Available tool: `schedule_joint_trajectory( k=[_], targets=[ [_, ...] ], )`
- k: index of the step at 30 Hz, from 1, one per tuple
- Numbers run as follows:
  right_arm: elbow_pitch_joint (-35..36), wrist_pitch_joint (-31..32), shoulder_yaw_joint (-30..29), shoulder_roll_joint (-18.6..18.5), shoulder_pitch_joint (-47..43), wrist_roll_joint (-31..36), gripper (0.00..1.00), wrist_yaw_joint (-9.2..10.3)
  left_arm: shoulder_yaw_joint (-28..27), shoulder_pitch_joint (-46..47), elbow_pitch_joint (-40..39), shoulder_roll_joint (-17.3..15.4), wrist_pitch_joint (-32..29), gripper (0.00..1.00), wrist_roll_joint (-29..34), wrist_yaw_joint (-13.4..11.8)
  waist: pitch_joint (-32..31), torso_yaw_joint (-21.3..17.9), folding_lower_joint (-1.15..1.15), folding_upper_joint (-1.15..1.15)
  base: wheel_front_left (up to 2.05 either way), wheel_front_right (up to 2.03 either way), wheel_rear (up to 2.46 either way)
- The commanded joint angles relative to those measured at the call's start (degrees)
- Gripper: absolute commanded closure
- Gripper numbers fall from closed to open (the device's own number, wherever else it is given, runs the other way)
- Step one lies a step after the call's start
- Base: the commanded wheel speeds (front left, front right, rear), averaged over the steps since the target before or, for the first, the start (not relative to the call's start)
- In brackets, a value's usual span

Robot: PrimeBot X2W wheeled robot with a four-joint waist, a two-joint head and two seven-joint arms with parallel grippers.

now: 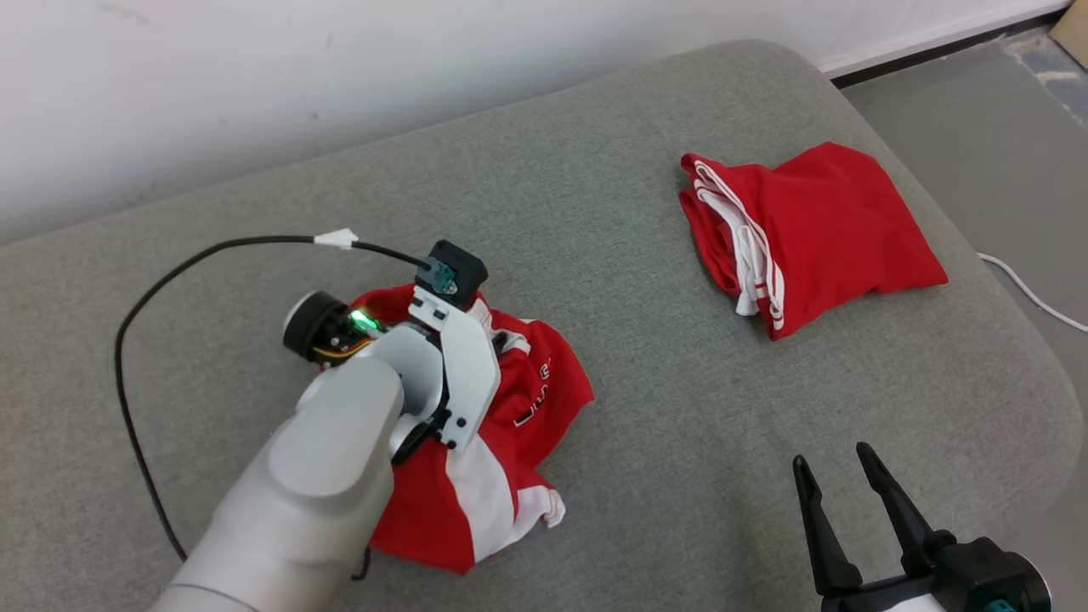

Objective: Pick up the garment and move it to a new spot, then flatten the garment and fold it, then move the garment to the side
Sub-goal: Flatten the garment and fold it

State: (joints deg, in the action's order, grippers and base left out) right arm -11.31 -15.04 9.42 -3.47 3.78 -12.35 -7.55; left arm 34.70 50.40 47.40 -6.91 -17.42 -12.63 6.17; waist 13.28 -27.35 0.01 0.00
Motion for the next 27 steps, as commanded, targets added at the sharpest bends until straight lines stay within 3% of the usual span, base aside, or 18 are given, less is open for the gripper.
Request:
schedule_joint_trajectory(
  k=[1, 2, 3, 10, 27],
  targets=[
    [-0.4, -0.1, 0.2, 0.0, 0.4, -0.4, 0.00, 0.14, 0.3, 0.3, 0.8, -0.1, -1.3, 0.58, -1.5, 0.4, 0.1, -0.4, -0.01, 0.00, 0.00, 0.00, 0.00],
    [-0.5, -0.1, 0.3, 0.0, 0.4, -0.3, 0.00, 0.14, 0.6, 0.5, 1.1, -0.1, -1.8, 0.83, -1.6, 0.6, 0.1, -0.5, -0.01, 0.00, 0.00, 0.00, 0.00],
    [-0.5, -0.1, 0.3, 0.1, 0.4, -0.3, 0.00, 0.14, 1.0, 0.6, 1.4, -0.2, -2.4, 1.00, -1.8, 0.8, 0.1, -0.7, -0.01, 0.00, 0.00, 0.00, 0.00],
    [-1.0, -0.1, 0.2, 0.2, 0.6, -0.5, 0.00, 0.15, 2.3, -0.1, 0.7, -0.1, -1.8, 1.00, -5.8, 1.3, -0.5, -1.0, -0.01, 0.00, 0.00, 0.00, 0.00],
    [-1.3, -0.1, -0.9, -1.8, -1.9, -0.2, 0.00, 0.15, -4.3, 5.8, -5.0, 1.5, 19.8, 1.00, -11.4, -0.2, -6.0, 1.6, -0.01, 0.00, 0.00, 0.00, 0.00]
  ],
)
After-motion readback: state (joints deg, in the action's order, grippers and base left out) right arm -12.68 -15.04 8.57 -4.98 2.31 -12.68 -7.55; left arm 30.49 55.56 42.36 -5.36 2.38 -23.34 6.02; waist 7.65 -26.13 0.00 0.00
